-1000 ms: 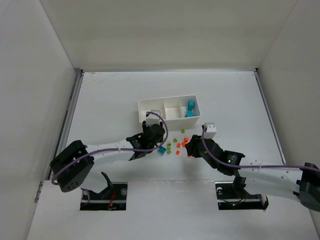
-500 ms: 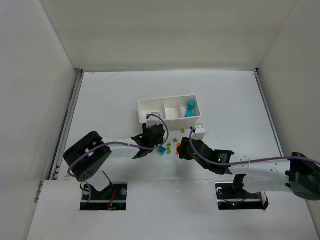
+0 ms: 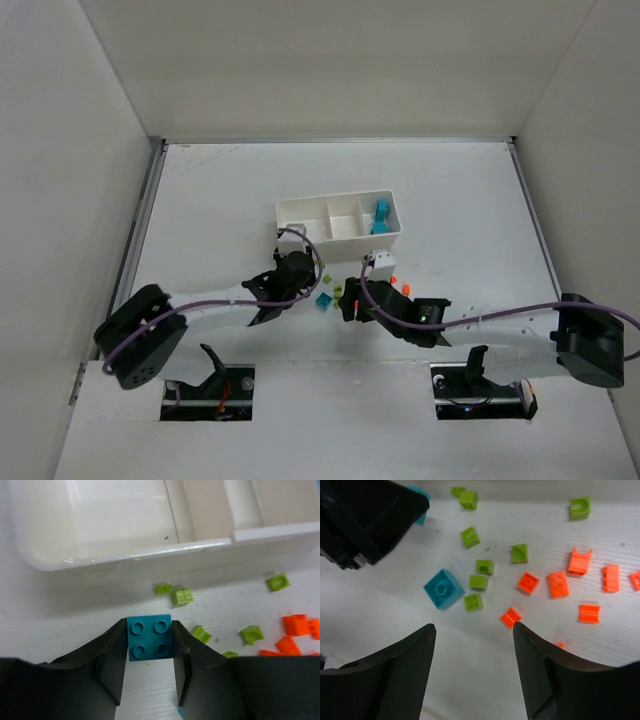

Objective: Sort the legos into containers by color

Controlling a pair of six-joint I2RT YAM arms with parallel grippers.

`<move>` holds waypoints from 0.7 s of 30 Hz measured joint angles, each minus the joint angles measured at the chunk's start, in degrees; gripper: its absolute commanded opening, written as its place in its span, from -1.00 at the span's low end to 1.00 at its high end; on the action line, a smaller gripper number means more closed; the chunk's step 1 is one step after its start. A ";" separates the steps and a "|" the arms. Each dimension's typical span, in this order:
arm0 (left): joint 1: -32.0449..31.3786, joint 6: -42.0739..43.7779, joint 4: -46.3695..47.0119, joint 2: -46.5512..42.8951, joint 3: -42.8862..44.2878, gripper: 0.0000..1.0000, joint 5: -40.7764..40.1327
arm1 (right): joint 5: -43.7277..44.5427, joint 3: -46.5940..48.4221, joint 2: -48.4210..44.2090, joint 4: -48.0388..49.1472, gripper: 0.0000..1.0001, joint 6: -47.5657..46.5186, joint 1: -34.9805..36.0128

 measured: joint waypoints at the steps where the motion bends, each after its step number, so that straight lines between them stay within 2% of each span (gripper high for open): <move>1: 0.09 -0.17 -0.59 -3.10 -0.70 -0.54 -0.07 | -0.09 0.81 1.36 0.31 0.45 -0.02 0.55; 4: 0.81 -0.85 -2.27 -12.81 -2.19 -0.54 -0.17 | -0.48 4.13 6.23 1.01 0.55 -0.33 1.66; 9: 3.19 -2.56 -6.16 -25.59 -4.52 -0.54 -0.22 | -0.59 9.86 13.75 1.97 0.58 -1.73 2.16; 16: 6.21 -3.85 -13.35 -35.60 -8.11 -0.54 0.31 | -0.55 15.58 20.83 0.70 0.51 -2.19 2.16; 21: 7.52 -4.26 -16.28 -39.67 -8.90 -0.52 0.66 | 0.31 19.12 24.98 -2.27 0.50 -1.46 2.16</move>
